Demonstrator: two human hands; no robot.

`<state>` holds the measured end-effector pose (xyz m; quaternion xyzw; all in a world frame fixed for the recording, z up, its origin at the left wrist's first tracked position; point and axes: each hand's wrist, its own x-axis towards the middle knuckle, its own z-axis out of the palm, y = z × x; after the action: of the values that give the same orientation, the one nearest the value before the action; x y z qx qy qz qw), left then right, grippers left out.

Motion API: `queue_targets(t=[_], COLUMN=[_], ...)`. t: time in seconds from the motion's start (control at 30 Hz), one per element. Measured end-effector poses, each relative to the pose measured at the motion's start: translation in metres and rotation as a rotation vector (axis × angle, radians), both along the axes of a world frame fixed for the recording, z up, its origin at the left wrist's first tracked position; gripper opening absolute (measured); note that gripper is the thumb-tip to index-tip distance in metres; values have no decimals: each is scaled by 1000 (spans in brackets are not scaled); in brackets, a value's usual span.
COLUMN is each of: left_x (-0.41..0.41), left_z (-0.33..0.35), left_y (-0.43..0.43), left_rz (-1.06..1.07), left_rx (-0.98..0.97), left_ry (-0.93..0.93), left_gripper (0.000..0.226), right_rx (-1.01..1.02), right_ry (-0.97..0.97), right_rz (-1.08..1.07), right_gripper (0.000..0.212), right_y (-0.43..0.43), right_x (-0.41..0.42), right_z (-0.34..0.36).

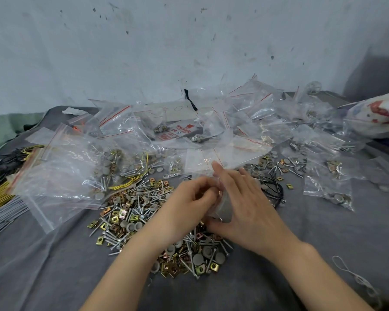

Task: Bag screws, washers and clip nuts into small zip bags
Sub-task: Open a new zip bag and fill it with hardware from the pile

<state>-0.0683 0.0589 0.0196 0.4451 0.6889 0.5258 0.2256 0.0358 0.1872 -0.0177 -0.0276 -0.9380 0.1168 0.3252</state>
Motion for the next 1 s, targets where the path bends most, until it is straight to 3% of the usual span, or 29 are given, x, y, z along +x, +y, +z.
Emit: queue_targets(t=[0.17,0.4,0.57,0.77,0.93,1.0], left_x=[-2,-4,1,7,9,12], left_z=[-1,-4,-3,-4,-10,-11], left_y=[-2,-1,1,2,3,5], left_rz=[-37,-36,5,153,81,106], left_rx=[-33,-108,-55,71,-50,-29], left_ry=[-23,8,-76,241,383,389], left_gripper=[8,32,50,4,31,30], right_rx=[43,-13,-87,17,72,70], right_ry=[-17,-2,3,-4,-29,-45], right_rz=[32,58,-14,-200,-253,-252], right_gripper=[97,89,80,83,82,83], right_y=[1,0,4,12,11,12], right_x=[3,4,5,3,4,5], right_z=[1,3,5,2,3,4])
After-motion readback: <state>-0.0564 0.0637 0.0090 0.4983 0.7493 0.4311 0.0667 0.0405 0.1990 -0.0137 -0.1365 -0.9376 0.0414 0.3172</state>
